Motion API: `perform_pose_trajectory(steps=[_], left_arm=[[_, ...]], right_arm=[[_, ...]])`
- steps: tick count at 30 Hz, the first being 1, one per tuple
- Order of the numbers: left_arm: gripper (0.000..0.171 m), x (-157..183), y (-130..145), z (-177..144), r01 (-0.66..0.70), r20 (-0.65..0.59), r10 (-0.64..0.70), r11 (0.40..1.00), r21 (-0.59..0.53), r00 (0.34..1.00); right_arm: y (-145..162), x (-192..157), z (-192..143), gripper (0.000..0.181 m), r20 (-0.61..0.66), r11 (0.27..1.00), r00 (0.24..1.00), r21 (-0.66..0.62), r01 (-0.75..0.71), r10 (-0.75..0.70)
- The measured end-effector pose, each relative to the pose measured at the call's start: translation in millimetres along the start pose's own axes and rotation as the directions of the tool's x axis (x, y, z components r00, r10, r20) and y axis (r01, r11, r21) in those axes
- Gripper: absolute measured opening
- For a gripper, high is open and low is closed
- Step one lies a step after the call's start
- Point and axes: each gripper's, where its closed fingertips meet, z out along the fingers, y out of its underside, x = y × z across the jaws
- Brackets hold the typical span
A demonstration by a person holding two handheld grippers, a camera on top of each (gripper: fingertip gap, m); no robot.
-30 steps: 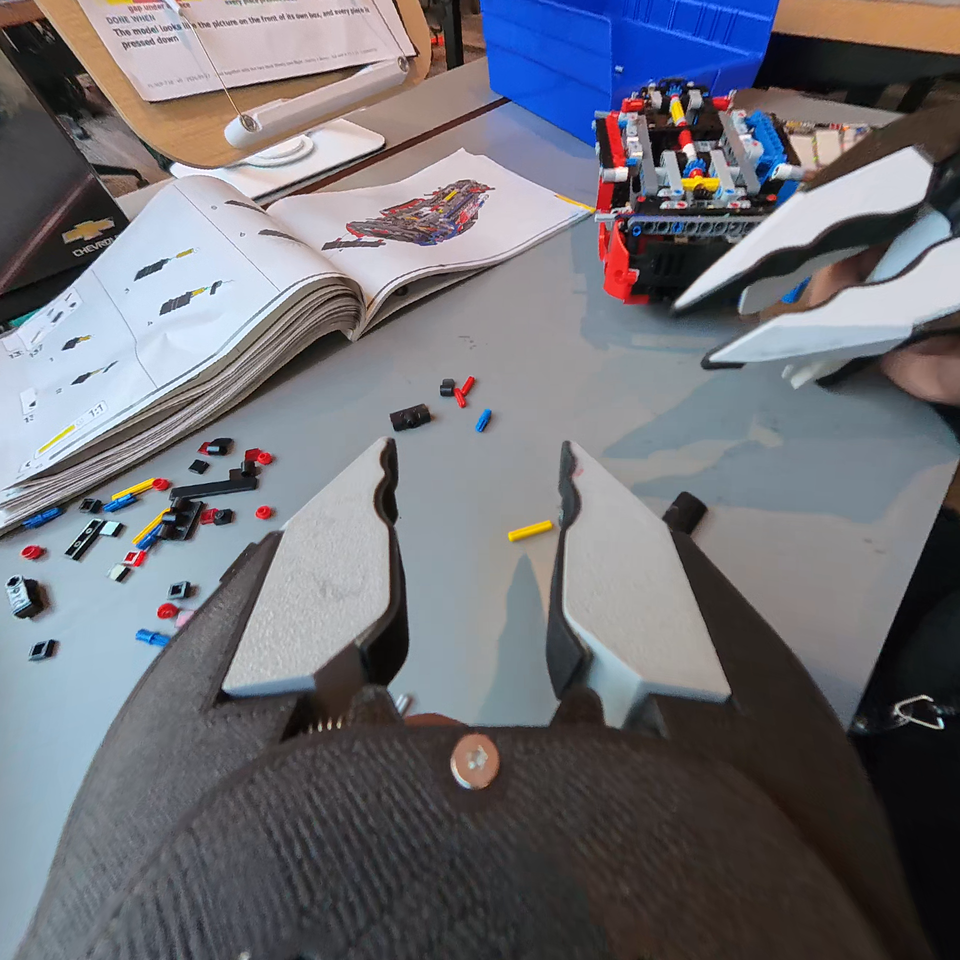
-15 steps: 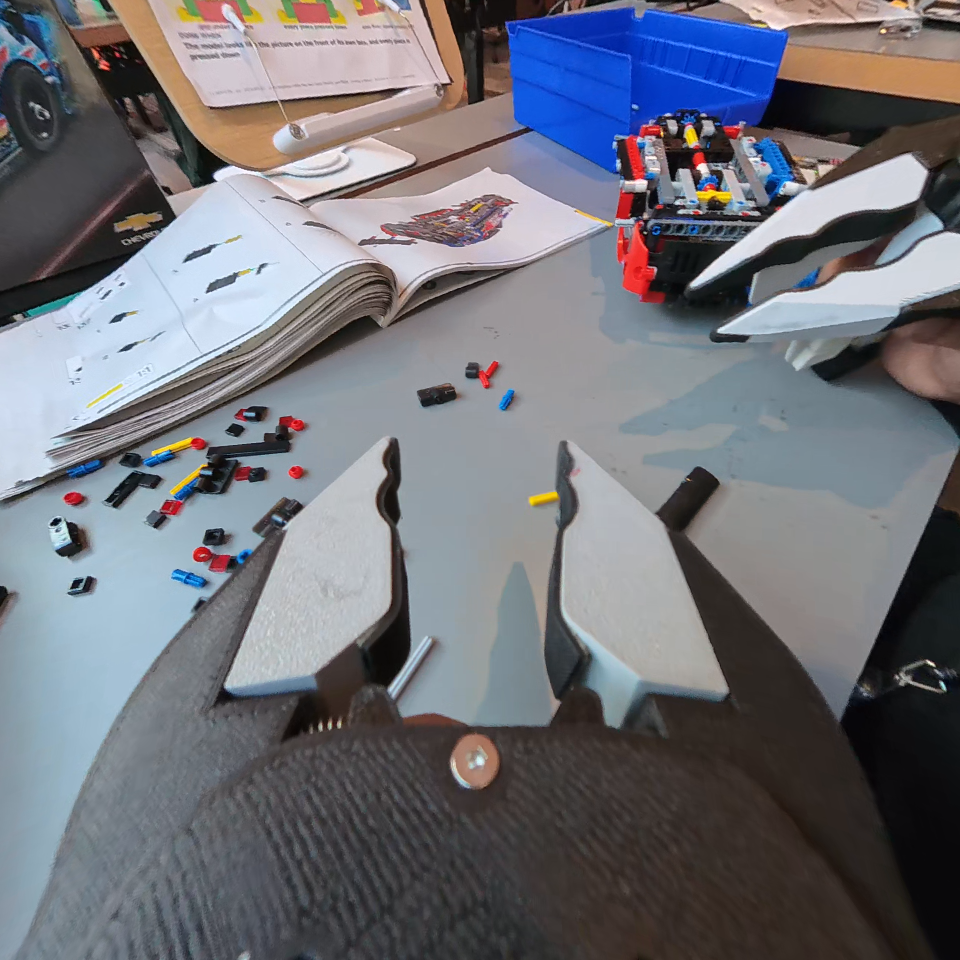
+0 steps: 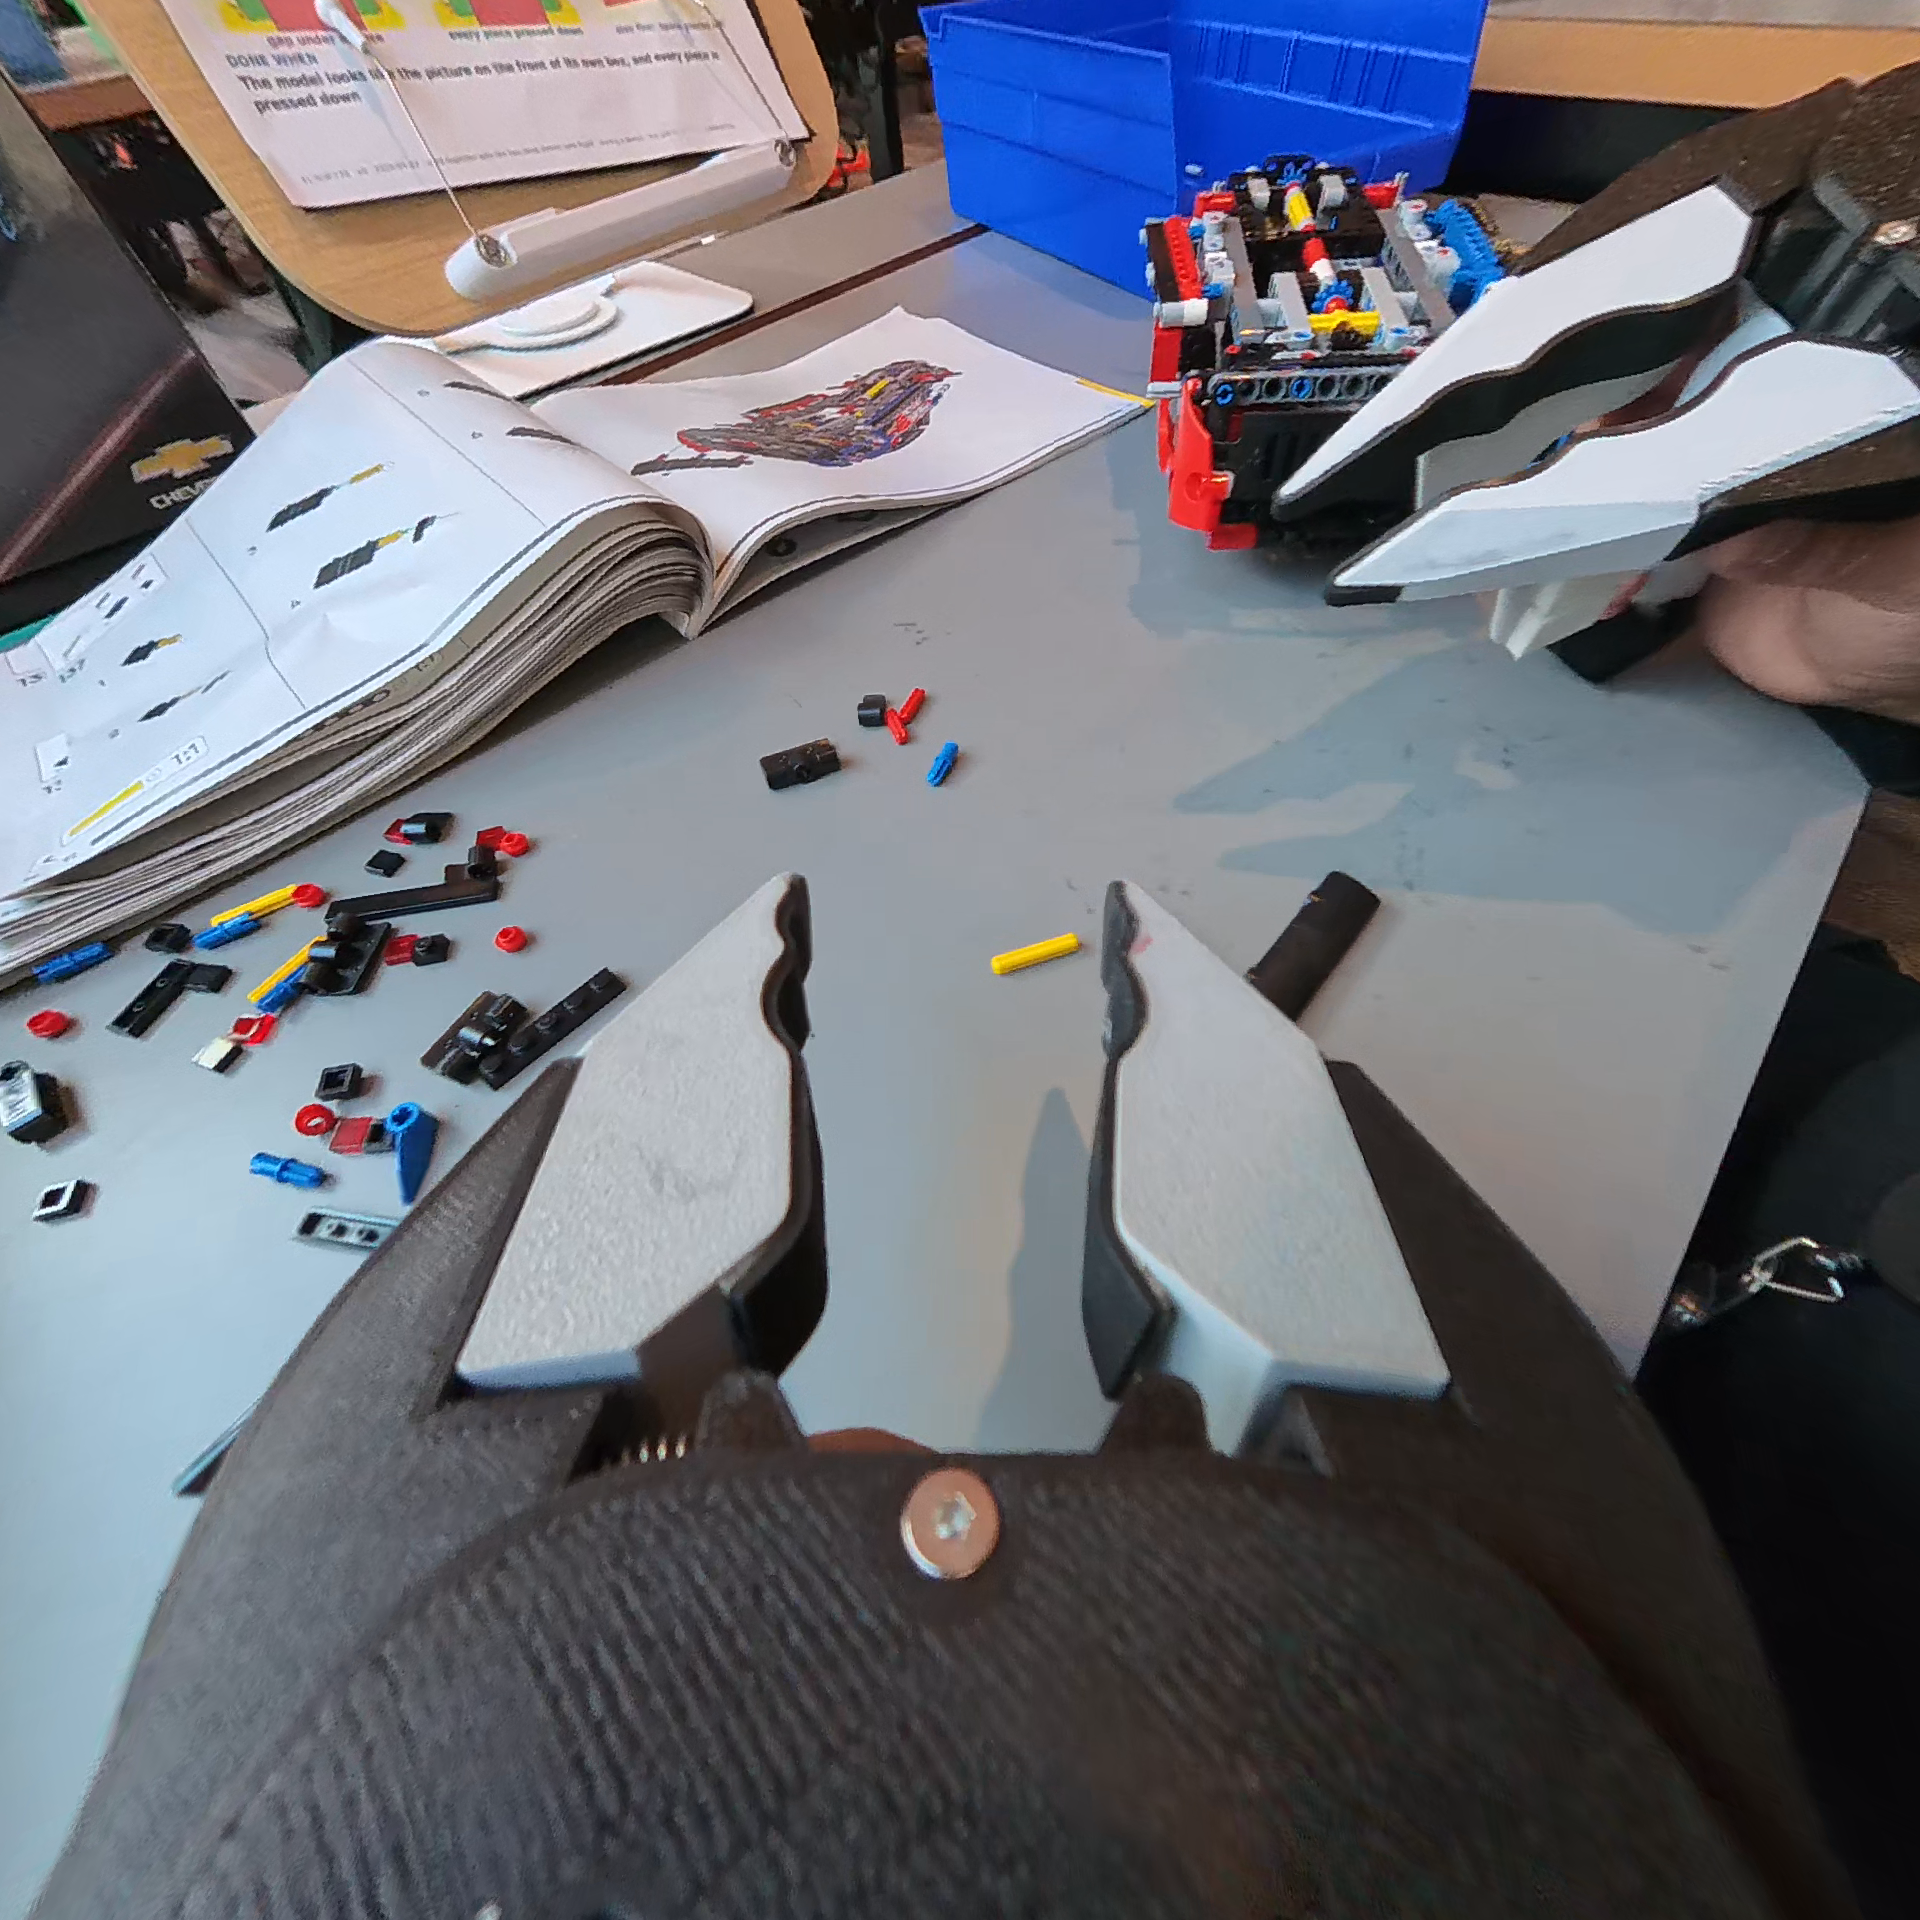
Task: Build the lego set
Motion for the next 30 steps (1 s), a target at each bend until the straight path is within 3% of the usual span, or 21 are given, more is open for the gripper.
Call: perform_pose_trajectory(steps=[14,19,25,28,30], left_arm=[[0.054,6.4,-3.2,0.8,-0.006,-0.04,0.007,1.0,0.023,0.999],[0.051,-4.1,12.3,2.4,-0.007,-0.081,-0.005,0.989,-0.148,0.997],[0.043,-15.2,-17.0,30.7,-0.197,-0.208,0.146,0.949,-0.248,0.967],[0.031,-26.0,-17.7,63.4,-0.348,-0.277,0.265,0.883,-0.315,0.924],[0.024,-24.8,-17.4,82.3,-0.382,-0.345,0.261,0.854,-0.352,0.901]], right_arm=[[5.4,2.9,3.4,0.02,-0.028,0.999,0.999,-0.037,0.021,-0.022],[4.1,4.4,2.1,0.02,-0.039,0.999,0.999,-0.029,0.023,-0.024],[2.4,5.4,0.7,0.02,-0.031,1.0,1.0,-0.013,0.004,-0.004],[1.2,5.6,-0.4,0.019,-0.03,1.0,1.0,-0.003,0.0,0.0],[0.1,5.1,-1.4,0.019,-0.028,1.0,1.0,0.006,-0.001,0.001]])
